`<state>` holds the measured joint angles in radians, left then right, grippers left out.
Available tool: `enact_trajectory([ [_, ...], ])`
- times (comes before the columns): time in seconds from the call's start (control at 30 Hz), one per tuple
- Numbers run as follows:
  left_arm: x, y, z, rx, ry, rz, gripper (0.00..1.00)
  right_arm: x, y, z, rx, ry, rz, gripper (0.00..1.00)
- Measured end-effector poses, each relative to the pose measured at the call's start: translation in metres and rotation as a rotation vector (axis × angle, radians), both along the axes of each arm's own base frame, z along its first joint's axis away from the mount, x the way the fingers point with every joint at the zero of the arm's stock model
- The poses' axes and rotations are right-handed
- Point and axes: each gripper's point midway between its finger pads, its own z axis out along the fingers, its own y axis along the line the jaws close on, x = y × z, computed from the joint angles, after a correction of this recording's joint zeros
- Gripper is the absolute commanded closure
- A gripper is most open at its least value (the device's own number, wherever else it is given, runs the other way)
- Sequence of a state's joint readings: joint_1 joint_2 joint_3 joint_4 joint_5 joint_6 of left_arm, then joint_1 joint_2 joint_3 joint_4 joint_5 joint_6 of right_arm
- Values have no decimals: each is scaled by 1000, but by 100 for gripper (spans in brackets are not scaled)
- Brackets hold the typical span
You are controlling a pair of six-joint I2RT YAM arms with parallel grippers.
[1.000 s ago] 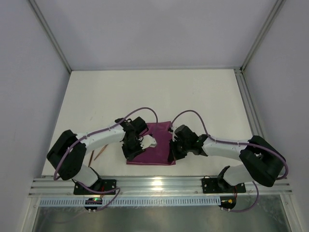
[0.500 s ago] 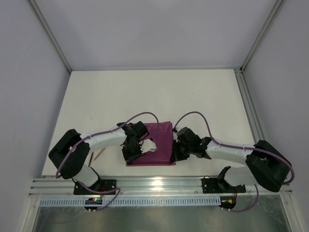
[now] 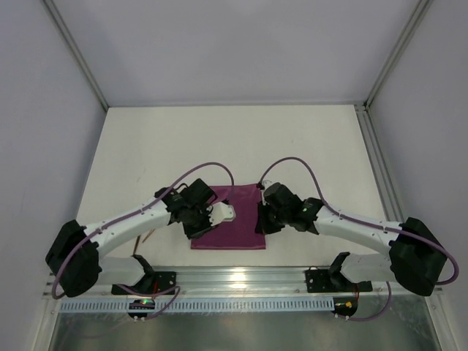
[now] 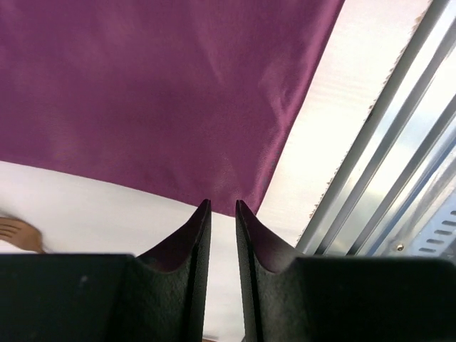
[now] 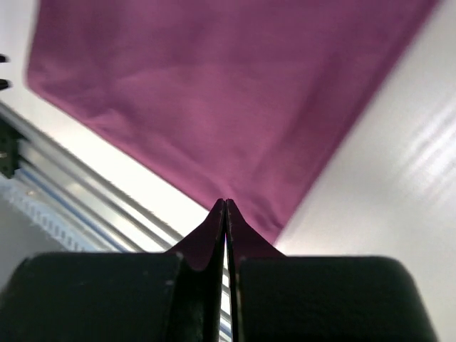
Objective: Fold the napkin into a case and place the utensils inside
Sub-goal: Smooth out the square-folded napkin at the center of the board.
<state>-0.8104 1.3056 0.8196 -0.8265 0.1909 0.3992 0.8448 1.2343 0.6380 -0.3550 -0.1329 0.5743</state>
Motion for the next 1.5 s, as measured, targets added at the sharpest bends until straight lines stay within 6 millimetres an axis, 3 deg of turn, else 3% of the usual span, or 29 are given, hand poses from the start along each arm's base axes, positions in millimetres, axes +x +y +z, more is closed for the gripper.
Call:
enact_trajectory([
  [0.1, 3, -6, 16, -63, -46, -5, 79, -2, 32, 21, 72, -43, 66, 97],
  [0.2, 1, -2, 12, -56, -49, -9, 79, -11, 64, 26, 144, -30, 127, 97],
  [0.4, -12, 20, -21, 30, -10, -22, 78, -18, 87, -12, 150, 87, 137, 97],
  [0.7, -12, 30, -43, 82, -15, -39, 78, -23, 81, -40, 111, 155, 107, 97],
  [1.27, -6, 29, -44, 103, -46, -51, 81, -27, 51, -41, 106, 156, 34, 97],
  [1.37, -6, 26, -34, 92, -42, -50, 82, -27, 51, -41, 106, 157, 35, 97],
  [1.5, 7, -6, 18, -81, -117, -46, 81, -26, 51, -41, 105, 155, 37, 97],
])
